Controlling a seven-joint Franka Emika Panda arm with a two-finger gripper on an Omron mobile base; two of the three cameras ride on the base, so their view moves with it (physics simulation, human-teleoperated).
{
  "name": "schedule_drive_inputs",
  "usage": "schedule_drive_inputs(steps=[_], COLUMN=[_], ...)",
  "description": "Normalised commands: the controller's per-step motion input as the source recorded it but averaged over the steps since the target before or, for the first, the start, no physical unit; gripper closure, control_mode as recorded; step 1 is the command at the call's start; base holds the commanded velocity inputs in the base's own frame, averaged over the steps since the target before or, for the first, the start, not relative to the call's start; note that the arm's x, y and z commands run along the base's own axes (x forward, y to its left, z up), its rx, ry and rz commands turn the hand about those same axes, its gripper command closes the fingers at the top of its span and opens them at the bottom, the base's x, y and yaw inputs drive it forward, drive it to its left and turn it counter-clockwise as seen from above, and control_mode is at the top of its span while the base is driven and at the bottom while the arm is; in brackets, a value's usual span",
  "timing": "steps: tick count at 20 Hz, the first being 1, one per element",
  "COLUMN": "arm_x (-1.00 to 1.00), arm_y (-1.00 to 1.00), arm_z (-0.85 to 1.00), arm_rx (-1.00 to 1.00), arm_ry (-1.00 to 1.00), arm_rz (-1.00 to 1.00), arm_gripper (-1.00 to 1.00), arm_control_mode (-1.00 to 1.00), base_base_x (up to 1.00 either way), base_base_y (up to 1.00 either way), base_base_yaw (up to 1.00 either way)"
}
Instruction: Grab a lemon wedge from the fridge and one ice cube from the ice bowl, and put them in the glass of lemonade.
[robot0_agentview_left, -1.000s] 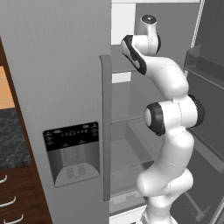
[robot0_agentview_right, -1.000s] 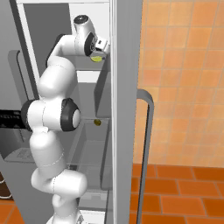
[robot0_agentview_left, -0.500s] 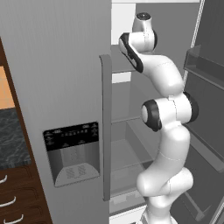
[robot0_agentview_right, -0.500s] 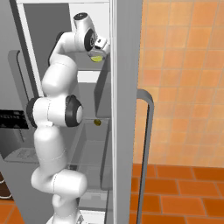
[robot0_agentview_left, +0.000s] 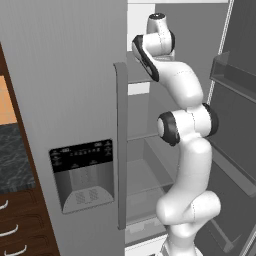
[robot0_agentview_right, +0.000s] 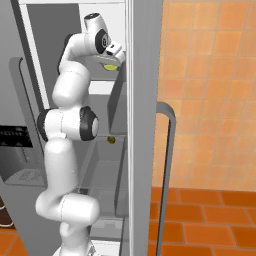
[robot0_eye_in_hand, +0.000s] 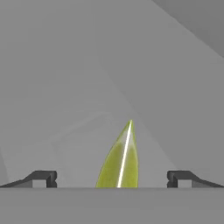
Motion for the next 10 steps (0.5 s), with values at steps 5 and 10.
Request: schedule_drive_inputs(steps=[5,10], arm_x=[0.09,0.00], arm_y=[0.00,0.00], arm_z=[-0.36,-0.27], arm_rx=[0.00,0.00], arm_ry=[0.00,0.00], arm_rz=[-0.02,0.00], arm_gripper=[-1.00,-1.00], arm_control_mode=[-1.00,-1.00], base_base_x=[0.00,0.00], base_base_y=[0.00,0.00], base_base_yaw=[0.00,0.00])
